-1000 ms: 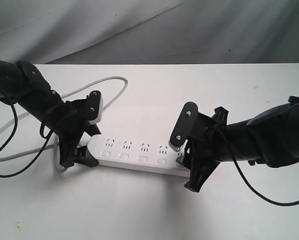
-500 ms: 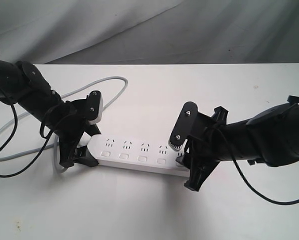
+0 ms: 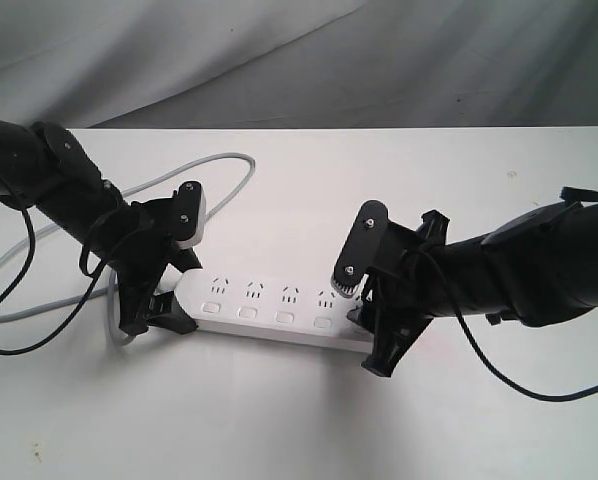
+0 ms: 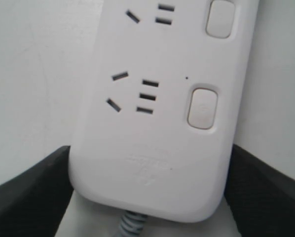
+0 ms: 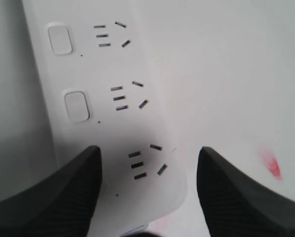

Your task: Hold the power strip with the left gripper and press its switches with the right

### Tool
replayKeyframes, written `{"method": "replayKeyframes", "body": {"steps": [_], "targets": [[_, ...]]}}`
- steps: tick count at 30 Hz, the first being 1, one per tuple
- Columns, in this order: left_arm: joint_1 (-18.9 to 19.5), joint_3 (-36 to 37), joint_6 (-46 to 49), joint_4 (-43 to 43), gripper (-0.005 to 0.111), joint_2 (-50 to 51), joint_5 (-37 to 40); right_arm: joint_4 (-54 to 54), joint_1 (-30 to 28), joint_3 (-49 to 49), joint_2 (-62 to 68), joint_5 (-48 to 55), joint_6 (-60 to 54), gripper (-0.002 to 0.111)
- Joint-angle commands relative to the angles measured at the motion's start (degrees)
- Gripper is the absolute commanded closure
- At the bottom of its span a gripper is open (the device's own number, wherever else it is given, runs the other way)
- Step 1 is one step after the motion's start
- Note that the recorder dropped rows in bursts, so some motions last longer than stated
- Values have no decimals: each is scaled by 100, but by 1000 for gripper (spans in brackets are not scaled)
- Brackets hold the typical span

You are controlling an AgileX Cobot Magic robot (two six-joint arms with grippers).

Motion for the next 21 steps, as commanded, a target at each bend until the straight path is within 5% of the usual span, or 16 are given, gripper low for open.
{"method": "replayKeyframes", "body": {"steps": [1, 21], "targets": [[-29, -21, -30, -36, 34, 19, -70, -26, -40, 33, 46, 23, -56, 54], [-29, -21, -43, -36, 34, 19, -70, -26, -105, 298, 286, 8, -56, 54]]}}
